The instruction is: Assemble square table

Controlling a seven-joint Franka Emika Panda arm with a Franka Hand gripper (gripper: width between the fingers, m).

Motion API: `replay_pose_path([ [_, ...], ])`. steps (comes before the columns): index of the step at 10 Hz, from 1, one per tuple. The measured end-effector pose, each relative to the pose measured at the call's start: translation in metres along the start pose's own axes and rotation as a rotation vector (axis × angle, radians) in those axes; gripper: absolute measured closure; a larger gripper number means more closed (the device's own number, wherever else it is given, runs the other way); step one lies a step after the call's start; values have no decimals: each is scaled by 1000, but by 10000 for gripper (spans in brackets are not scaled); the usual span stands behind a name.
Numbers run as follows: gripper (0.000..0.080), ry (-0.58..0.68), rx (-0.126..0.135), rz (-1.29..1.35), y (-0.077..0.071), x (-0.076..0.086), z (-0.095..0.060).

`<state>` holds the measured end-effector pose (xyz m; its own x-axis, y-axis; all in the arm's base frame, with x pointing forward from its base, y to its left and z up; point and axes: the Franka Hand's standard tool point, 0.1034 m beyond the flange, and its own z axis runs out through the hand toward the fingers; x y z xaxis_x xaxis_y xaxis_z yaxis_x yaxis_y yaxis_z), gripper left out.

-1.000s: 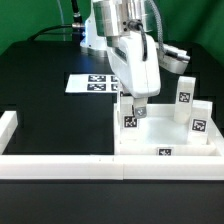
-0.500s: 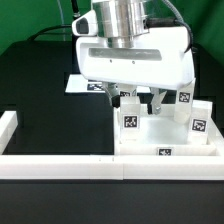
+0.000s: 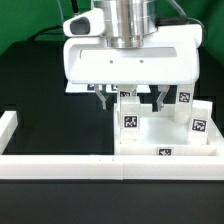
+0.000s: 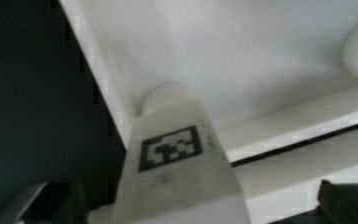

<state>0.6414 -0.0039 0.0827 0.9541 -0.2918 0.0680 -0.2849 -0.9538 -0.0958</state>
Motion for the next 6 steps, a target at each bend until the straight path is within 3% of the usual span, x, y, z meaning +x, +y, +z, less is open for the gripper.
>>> replay_pose_path([
  [2, 150, 3, -8, -193, 5, 1, 1],
  [4, 177, 5, -7, -217, 5, 0, 1],
  [6, 515, 6, -8, -217, 5, 0, 1],
])
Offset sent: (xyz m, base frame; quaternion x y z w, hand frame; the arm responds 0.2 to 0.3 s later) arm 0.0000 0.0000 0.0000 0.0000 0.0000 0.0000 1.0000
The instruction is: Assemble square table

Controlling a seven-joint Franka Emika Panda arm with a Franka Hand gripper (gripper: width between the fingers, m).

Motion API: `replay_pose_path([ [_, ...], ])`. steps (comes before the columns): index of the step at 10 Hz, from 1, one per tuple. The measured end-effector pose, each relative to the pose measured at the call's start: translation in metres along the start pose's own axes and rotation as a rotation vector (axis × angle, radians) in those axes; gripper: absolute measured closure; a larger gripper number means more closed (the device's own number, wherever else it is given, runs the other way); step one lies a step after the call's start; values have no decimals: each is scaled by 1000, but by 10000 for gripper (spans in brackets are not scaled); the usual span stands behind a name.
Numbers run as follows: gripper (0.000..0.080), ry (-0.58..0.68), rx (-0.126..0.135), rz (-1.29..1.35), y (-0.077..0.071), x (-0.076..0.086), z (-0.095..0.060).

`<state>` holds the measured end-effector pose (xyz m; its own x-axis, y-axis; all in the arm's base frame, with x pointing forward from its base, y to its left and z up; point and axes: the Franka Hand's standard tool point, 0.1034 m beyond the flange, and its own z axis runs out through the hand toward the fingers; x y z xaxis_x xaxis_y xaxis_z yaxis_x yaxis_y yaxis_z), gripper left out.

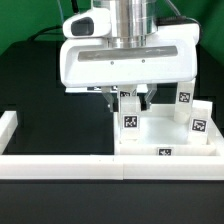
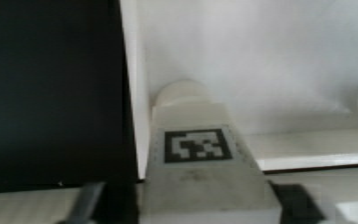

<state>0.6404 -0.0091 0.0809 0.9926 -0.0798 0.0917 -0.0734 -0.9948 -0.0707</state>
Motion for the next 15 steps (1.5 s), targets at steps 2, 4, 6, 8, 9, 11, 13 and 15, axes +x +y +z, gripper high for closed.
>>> replay_pose_path([
  [2, 512, 0, 0, 3, 0, 0, 0],
  [4, 512, 1, 0, 57, 0, 0, 0],
  [6, 512, 5, -5, 275, -1, 0, 0],
  [8, 511, 9, -3, 461, 0, 0, 1],
  [9, 511, 13, -3, 546, 0, 0, 1],
  [11, 511, 17, -7, 791, -1, -1, 1],
  [13, 510, 37, 2, 993, -2, 0, 1],
  [15, 510, 30, 23, 1186, -6, 0, 2],
])
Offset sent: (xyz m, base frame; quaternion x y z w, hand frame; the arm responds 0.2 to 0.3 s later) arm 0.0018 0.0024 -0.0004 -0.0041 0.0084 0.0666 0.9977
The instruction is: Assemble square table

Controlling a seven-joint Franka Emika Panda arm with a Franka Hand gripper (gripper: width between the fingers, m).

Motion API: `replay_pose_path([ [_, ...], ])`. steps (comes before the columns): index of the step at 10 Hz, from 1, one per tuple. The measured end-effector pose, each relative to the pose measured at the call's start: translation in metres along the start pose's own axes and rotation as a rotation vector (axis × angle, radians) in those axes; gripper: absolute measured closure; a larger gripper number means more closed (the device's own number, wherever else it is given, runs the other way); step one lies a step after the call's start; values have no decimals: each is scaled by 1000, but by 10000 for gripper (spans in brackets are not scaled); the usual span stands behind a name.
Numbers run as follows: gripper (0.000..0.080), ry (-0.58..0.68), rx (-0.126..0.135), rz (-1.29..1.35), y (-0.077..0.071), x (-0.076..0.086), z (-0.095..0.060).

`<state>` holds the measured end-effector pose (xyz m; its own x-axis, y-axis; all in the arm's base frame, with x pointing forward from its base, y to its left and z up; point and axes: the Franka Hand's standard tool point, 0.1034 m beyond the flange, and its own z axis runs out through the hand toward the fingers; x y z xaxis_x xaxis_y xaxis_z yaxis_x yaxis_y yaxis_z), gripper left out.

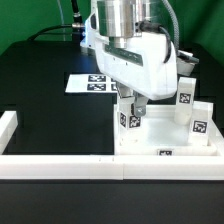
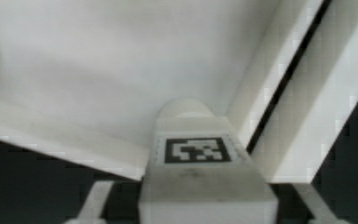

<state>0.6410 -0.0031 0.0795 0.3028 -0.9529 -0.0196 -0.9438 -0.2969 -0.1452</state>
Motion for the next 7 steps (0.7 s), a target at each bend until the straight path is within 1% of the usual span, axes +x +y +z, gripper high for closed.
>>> replay_pose_path([
  [2, 510, -12, 8, 144, 0, -1, 0],
  [4, 509, -13, 7, 132, 0, -1, 0],
  [5, 304, -12, 7, 54, 0, 0, 0],
  [6, 197, -11, 6, 17, 0, 2, 0],
  [7, 164, -9, 4, -110, 1, 4, -1],
])
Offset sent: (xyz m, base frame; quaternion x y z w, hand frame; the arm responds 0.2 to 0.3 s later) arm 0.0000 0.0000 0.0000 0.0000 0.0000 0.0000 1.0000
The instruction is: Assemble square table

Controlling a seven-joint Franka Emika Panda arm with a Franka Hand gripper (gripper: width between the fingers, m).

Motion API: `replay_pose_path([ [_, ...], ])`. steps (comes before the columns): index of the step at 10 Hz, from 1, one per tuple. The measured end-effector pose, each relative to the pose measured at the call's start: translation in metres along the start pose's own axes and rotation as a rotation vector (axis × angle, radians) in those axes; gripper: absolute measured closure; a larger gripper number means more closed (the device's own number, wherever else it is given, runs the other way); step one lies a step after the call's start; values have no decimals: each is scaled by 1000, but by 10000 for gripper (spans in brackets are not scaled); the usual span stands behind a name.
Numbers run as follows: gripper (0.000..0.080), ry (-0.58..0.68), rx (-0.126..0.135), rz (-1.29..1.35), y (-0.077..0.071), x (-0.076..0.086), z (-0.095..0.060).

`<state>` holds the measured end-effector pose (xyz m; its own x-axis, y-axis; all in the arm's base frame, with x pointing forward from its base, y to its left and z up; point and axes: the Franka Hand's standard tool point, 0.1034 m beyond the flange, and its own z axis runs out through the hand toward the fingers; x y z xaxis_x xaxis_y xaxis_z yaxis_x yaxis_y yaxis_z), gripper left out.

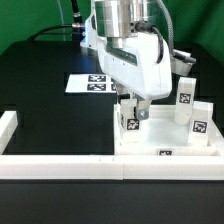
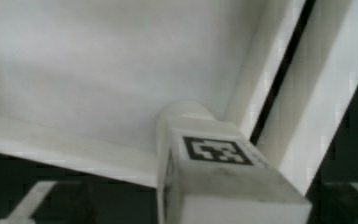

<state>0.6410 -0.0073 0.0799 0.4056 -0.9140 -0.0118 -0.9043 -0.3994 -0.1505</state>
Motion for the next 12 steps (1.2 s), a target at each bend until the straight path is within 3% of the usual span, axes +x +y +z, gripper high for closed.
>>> replay_pose_path([
  [5, 151, -3, -28, -633, -2, 4, -2],
  [12, 151, -7, -61, -1151, 1, 2, 2],
])
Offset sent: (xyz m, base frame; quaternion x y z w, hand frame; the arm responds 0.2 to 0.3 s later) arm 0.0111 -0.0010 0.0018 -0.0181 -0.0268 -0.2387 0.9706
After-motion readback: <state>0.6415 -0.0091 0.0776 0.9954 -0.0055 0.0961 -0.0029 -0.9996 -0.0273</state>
